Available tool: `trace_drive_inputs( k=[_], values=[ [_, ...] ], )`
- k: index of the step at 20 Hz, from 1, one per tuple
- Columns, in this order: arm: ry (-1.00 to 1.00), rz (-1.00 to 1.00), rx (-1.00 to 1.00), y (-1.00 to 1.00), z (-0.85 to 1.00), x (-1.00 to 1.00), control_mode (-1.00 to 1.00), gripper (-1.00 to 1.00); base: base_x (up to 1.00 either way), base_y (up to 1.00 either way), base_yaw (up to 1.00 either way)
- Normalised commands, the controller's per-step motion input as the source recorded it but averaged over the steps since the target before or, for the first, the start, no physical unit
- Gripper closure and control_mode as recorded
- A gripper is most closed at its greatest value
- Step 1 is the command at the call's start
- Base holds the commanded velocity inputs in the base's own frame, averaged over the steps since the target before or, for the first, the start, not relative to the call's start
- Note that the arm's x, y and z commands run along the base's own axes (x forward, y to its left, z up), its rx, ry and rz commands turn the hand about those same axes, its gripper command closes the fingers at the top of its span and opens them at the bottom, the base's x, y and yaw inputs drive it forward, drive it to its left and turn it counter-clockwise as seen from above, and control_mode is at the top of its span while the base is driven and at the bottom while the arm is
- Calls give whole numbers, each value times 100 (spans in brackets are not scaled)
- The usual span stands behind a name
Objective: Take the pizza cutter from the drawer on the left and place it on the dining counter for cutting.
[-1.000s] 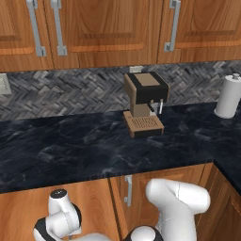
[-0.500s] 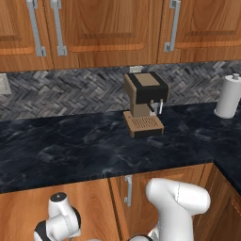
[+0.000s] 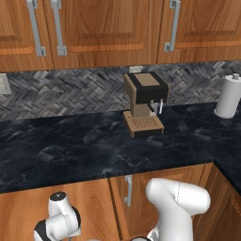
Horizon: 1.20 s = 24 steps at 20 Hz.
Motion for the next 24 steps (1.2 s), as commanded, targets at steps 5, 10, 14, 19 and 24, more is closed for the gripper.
trace_drive_inputs(
  k=[5,10,14,19,24],
  values=[
    [0,0,0,0,0,0,-100,100,0,0,0],
    [0,0,0,0,0,0,-100,100,0,0,0],
    [0,0,0,0,0,0,-100,100,0,0,0],
    [0,0,0,0,1,0,-100,100,0,0,0],
    [0,0,0,0,32,0,-100,100,0,0,0]
  ],
)
